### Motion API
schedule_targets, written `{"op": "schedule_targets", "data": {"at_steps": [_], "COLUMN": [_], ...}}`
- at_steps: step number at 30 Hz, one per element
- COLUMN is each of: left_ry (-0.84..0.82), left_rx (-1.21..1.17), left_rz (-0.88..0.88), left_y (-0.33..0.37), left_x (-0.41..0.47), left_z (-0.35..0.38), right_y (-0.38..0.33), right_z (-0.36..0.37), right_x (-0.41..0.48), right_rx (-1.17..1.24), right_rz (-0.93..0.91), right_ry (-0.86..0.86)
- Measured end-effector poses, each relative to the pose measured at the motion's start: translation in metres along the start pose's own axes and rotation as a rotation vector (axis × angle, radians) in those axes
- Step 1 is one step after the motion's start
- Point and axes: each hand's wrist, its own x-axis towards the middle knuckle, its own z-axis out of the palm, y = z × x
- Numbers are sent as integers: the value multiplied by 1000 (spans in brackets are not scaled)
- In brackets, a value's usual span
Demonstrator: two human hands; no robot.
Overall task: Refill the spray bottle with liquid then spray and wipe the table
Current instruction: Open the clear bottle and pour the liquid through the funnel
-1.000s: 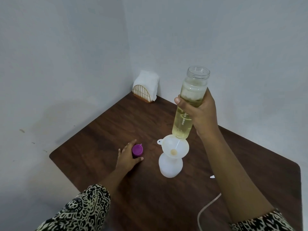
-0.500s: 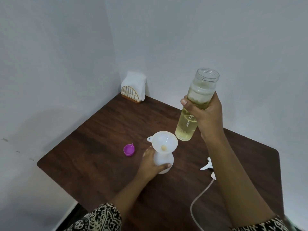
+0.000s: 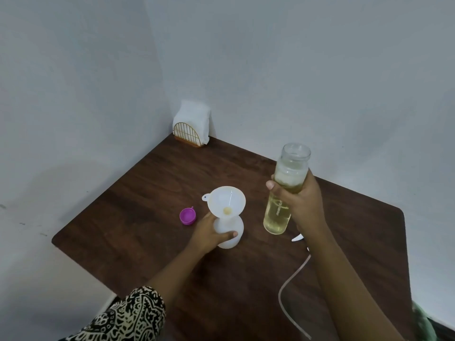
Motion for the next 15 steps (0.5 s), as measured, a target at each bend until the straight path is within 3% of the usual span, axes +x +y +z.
{"op": "schedule_targets", "data": {"at_steps": [8,10,13,15], "left_ry": [-202,-53,282,312], "left_rx": [-85,-134,-416,-527], "left_rz": [-30,-85,-209,-294], "left_y": [-2,1,23,45], "left_x": [-6,-14,-24,-26], "left_z": [-32,-47,-64,-70], "right_y": [24,27,33,35], "right_z": [9,8,5,3], "right_x": [-23,-27,-31,-31], "right_rx": [-114,-141,-185,-223], "right_rz": [14,13,8,12], "right_ry": [-81,-95,-109,-119]}}
